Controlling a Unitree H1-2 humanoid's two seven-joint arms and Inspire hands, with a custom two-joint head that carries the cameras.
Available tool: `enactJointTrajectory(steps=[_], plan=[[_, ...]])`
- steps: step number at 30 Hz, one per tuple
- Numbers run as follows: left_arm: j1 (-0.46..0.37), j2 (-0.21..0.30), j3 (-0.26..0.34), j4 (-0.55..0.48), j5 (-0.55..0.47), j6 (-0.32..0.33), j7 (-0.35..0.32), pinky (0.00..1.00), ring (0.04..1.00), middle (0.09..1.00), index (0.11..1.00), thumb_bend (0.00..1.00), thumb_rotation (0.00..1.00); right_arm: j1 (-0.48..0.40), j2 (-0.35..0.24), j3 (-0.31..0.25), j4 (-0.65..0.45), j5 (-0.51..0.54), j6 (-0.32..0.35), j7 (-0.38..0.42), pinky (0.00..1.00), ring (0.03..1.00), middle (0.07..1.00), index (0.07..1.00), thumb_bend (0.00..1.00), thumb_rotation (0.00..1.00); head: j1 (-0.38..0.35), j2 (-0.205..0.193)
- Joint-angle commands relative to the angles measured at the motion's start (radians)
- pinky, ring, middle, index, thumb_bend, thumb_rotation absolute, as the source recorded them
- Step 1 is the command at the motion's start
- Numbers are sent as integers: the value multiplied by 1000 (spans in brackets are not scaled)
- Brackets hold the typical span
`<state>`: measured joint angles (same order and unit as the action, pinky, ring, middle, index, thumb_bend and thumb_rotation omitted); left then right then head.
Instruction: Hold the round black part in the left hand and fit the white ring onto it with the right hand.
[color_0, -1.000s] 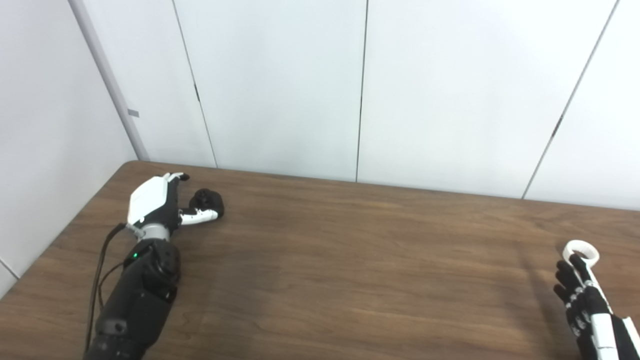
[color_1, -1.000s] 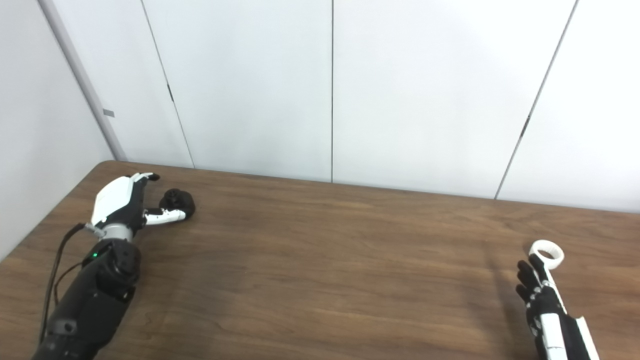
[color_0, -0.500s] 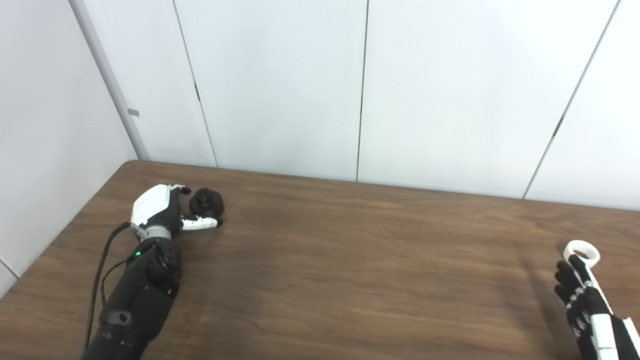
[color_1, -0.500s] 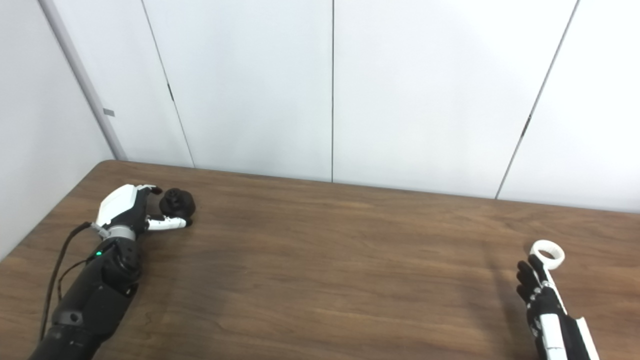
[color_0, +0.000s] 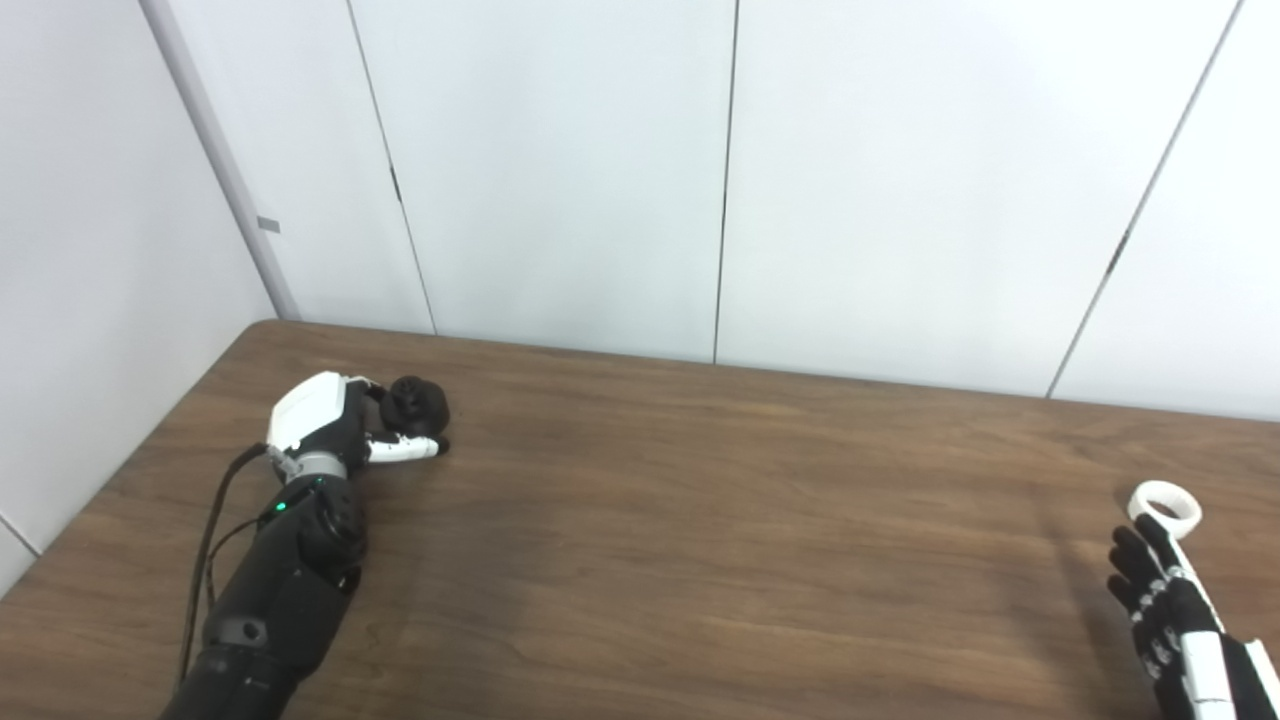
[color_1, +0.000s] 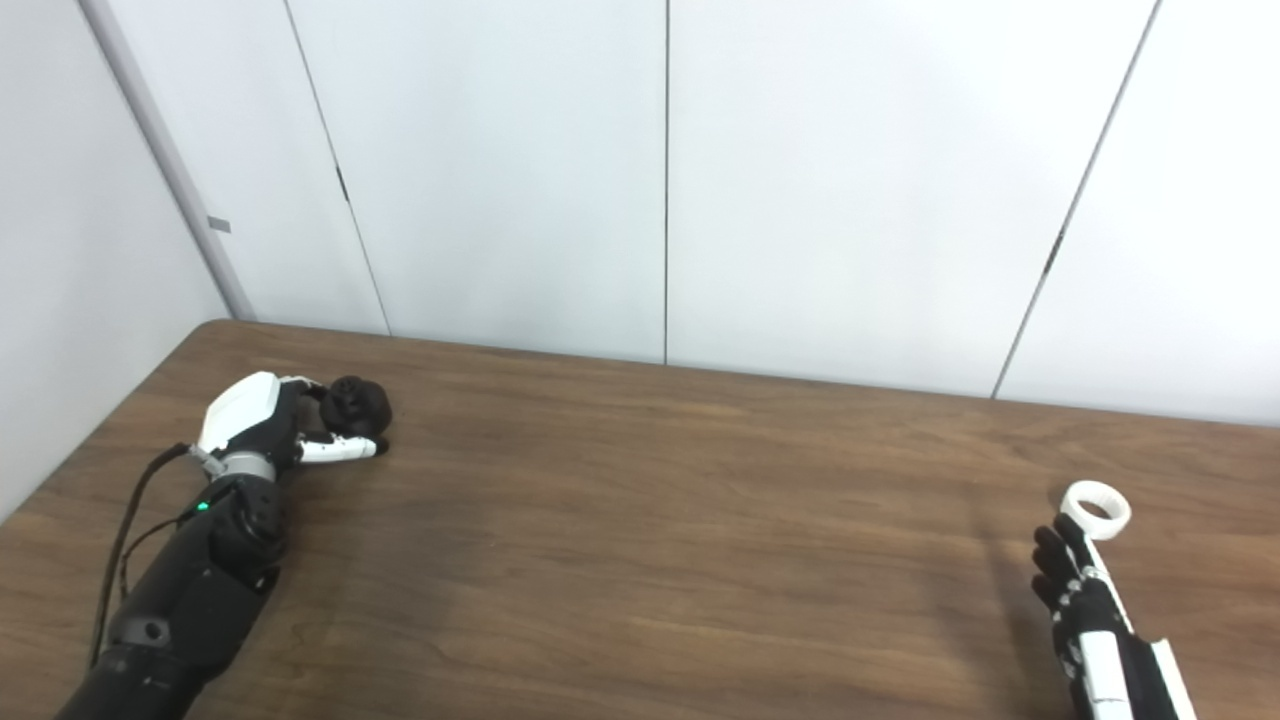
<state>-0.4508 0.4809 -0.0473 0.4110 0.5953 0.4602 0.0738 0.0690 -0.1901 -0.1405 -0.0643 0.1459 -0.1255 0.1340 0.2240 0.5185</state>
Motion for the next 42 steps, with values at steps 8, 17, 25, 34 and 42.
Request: enactJointTrajectory(steps=[8,17,25,34,42], plan=[[-63,16,30,-4,-40,-13,39,1000,981,922,761,898,350,45,18,7,15,-11,-2,-12,956,967,945,957,650,958,-1,3],[-72,11,37,6,-67,-15,54,1000,981,924,775,900,335,44,21,8,13,-14,-1,-13,946,958,939,954,639,957,-1,3],[-71,13,30,7,-71,-13,57,1000,980,920,765,901,338,43,22,8,15,-18,1,-14,957,955,940,954,639,960,-4,7],[-71,8,28,18,-63,4,56,1000,972,909,750,895,318,41,25,6,13,-10,10,-16,946,950,934,949,634,951,-4,7],[-78,13,18,32,-62,6,47,1000,972,914,761,873,326,46,26,7,-2,-17,23,-20,954,956,938,951,629,968,-5,12]])
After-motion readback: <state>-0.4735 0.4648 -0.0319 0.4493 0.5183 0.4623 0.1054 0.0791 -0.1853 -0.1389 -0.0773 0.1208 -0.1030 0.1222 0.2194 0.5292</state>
